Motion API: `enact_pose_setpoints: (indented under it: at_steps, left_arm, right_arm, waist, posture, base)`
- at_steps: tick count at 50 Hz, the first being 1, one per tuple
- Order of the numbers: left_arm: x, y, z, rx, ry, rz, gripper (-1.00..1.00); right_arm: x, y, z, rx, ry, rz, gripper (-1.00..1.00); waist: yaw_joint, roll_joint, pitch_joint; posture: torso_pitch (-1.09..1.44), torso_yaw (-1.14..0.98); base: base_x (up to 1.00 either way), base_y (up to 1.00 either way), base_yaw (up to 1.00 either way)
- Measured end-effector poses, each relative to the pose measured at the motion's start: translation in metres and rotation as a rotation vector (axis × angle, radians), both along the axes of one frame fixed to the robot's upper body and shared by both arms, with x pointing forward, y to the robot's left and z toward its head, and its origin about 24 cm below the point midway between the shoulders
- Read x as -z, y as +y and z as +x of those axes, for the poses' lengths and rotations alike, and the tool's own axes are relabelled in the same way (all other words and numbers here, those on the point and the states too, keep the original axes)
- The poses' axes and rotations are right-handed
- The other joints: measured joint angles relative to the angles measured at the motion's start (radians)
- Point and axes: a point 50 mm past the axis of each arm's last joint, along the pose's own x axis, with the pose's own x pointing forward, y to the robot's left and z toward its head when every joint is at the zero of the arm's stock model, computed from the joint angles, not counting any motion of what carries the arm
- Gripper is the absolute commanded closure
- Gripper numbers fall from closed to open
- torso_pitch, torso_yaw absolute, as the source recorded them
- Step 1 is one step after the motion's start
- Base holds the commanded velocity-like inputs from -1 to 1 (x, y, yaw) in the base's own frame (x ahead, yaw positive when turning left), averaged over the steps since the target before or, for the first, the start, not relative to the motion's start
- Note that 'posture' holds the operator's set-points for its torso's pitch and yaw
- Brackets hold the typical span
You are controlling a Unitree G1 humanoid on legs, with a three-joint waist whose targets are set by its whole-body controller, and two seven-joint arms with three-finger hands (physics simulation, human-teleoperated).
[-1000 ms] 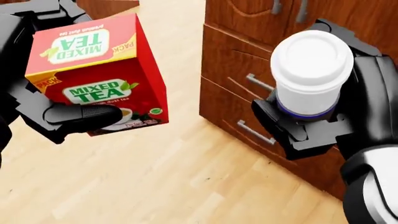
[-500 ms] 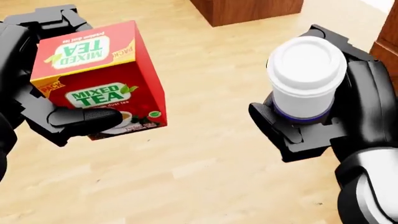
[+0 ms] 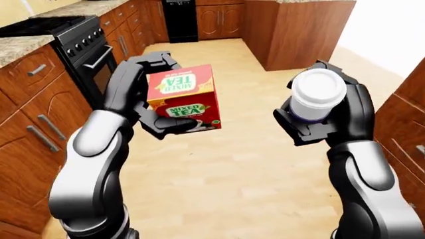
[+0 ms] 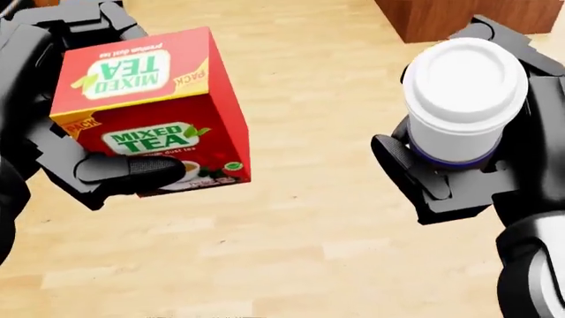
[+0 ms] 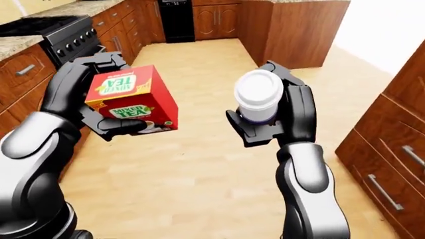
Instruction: Move the drinks to the dining counter.
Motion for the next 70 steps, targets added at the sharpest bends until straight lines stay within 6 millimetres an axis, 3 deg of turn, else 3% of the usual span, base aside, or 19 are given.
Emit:
enact_pose_setpoints:
  at_steps: [2, 9, 13, 16, 20, 26, 28, 31, 35, 40, 42, 43, 46, 53, 56, 59, 61, 68, 70]
  left_arm:
    - [0.008, 0.005, 0.001, -0.028, 0.040, -0.005, 1.00]
    - [0.006, 0.002, 0.002, -0.022, 0.029, -0.002, 1.00]
    - [0.000, 0.002, 0.000, -0.019, -0.006, -0.001, 1.00]
    - [0.011, -0.001, 0.003, -0.005, 0.044, -0.004, 1.00]
    - [0.019, 0.000, 0.007, -0.021, 0.083, 0.014, 1.00]
    - [0.002, -0.003, 0.000, -0.021, -0.045, 0.011, 1.00]
    - [0.002, -0.004, 0.001, -0.021, -0.052, 0.013, 1.00]
    - [0.015, 0.002, 0.004, -0.052, 0.011, 0.013, 1.00]
    - [0.020, 0.001, 0.007, -0.060, 0.047, 0.020, 1.00]
    - [0.005, -0.001, 0.001, -0.052, -0.044, 0.023, 1.00]
    - [0.002, 0.000, 0.001, -0.059, -0.057, 0.026, 1.00]
    - [0.002, 0.000, 0.001, -0.058, -0.057, 0.025, 1.00]
    - [0.018, -0.005, 0.005, -0.027, 0.029, 0.029, 1.00]
    - [0.007, -0.002, 0.000, -0.040, -0.034, 0.026, 1.00]
    - [0.002, -0.004, -0.002, -0.028, -0.066, 0.030, 1.00]
    - [0.018, 0.001, 0.004, -0.051, 0.020, 0.029, 1.00]
    - [0.022, 0.002, 0.006, -0.060, 0.057, 0.028, 1.00]
    - [0.002, -0.001, -0.001, -0.048, -0.057, 0.032, 1.00]
    - [0.001, -0.001, -0.001, -0.048, -0.062, 0.032, 1.00]
  right_arm:
    - [0.007, 0.005, 0.001, -0.031, 0.035, 0.008, 1.00]
    - [0.004, 0.000, 0.000, -0.012, 0.022, 0.013, 1.00]
    - [-0.001, 0.002, -0.003, -0.018, -0.014, 0.011, 1.00]
    - [0.009, -0.001, 0.001, -0.006, 0.037, 0.019, 1.00]
    - [0.013, -0.006, 0.005, 0.016, 0.077, 0.033, 1.00]
    - [-0.002, -0.008, -0.002, 0.020, -0.024, 0.055, 1.00]
    - [-0.004, -0.008, -0.002, 0.021, -0.027, 0.056, 1.00]
    - [0.006, -0.004, 0.001, -0.005, 0.033, 0.064, 1.00]
    - [0.010, -0.006, 0.003, 0.000, 0.069, 0.068, 1.00]
    - [-0.003, -0.006, -0.003, 0.005, -0.026, 0.067, 1.00]
    - [-0.004, -0.004, -0.004, -0.005, -0.036, 0.070, 1.00]
    - [-0.004, -0.005, -0.004, -0.004, -0.034, 0.070, 1.00]
    - [0.010, -0.010, 0.001, 0.030, 0.045, 0.078, 1.00]
    - [-0.002, -0.008, -0.004, 0.018, -0.026, 0.073, 1.00]
    - [-0.005, -0.008, -0.004, 0.019, -0.048, 0.073, 1.00]
    - [0.008, -0.004, 0.001, -0.004, 0.033, 0.083, 1.00]
    - [0.014, -0.005, 0.004, 0.000, 0.073, 0.080, 1.00]
    - [-0.003, -0.005, -0.004, 0.003, -0.044, 0.077, 1.00]
    - [-0.003, -0.005, -0.003, -0.002, -0.043, 0.078, 1.00]
  waist:
    - [0.015, -0.021, 0.017]
    - [0.025, -0.031, -0.017]
    - [0.026, -0.079, -0.049]
    - [0.011, -0.090, 0.030]
    - [0.015, -0.133, 0.000]
    - [0.002, -0.116, -0.034]
    - [0.018, -0.080, -0.038]
    - [0.045, -0.061, 0.033]
    - [0.063, -0.038, 0.002]
    - [0.083, -0.044, -0.033]
    - [0.077, -0.078, -0.038]
    - [0.065, -0.108, -0.024]
    - [0.043, -0.121, 0.029]
    - [0.011, -0.129, -0.031]
    - [0.032, -0.069, -0.033]
    - [0.054, -0.041, 0.028]
    - [0.062, -0.029, 0.009]
    - [0.085, -0.055, -0.037]
    - [0.060, -0.118, -0.024]
  posture:
    - [0.00, 0.00]
    - [0.00, 0.00]
    - [0.00, 0.00]
    - [0.00, 0.00]
    - [0.00, 0.00]
    - [0.00, 0.00]
    - [0.00, 0.00]
    - [0.00, 0.00]
    - [0.00, 0.00]
    - [0.00, 0.00]
    - [0.00, 0.00]
    - [0.00, 0.00]
    - [0.00, 0.00]
    - [0.00, 0.00]
    - [0.00, 0.00]
    - [0.00, 0.00]
    - [0.00, 0.00]
    - [0.00, 0.00]
    - [0.00, 0.00]
  base:
    - [0.97, 0.22, 0.00]
    - [1.00, 0.05, 0.00]
    - [1.00, 0.00, 0.00]
    - [1.00, 0.00, 0.00]
    - [1.00, 0.00, 0.00]
    - [1.00, 0.00, 0.00]
    - [1.00, 0.00, 0.00]
    - [1.00, 0.03, 0.00]
    - [1.00, 0.02, 0.00]
    - [1.00, 0.03, 0.00]
    - [1.00, 0.03, 0.00]
    - [1.00, 0.03, 0.00]
    - [1.00, 0.02, 0.00]
    - [1.00, 0.02, 0.00]
    - [1.00, 0.02, 0.00]
    - [1.00, 0.02, 0.00]
    - [1.00, 0.03, 0.00]
    - [1.00, 0.02, 0.00]
    - [1.00, 0.03, 0.00]
